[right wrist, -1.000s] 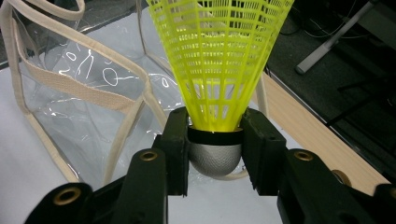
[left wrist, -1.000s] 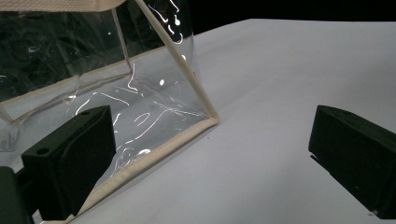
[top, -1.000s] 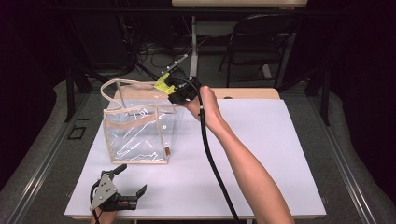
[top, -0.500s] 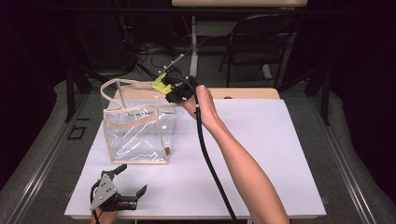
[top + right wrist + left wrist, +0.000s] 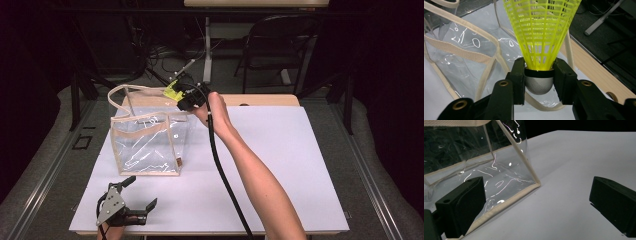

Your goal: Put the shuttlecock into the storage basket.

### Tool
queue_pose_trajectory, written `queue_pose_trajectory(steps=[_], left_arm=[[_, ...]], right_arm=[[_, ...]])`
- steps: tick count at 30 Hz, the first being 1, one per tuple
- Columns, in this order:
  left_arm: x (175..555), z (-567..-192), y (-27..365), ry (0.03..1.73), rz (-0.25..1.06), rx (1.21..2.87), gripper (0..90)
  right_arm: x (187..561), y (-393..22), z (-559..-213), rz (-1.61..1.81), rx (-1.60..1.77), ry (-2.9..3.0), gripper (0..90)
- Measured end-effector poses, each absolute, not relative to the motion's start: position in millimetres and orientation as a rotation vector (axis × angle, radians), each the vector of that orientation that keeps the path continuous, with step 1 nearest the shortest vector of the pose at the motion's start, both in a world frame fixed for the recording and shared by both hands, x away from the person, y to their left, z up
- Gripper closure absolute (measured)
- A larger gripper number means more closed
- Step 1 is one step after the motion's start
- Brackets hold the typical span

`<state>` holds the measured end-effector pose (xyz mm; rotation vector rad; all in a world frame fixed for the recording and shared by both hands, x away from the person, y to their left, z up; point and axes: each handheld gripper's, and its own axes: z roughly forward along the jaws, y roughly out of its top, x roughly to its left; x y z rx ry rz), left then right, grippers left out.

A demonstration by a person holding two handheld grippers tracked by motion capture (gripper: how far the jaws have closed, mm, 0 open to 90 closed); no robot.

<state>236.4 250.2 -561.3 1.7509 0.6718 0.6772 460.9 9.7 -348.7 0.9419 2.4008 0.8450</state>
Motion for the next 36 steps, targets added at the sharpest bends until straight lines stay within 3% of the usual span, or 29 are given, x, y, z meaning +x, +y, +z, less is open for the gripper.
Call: queue_pose_trajectory(steps=[36], left_arm=[[235.8,-561.5,250.8,0.676,0.673,1.746,0.7]], right_arm=[[474.8,12.9,-366.8,0.807,0.995,2.425,64.0]])
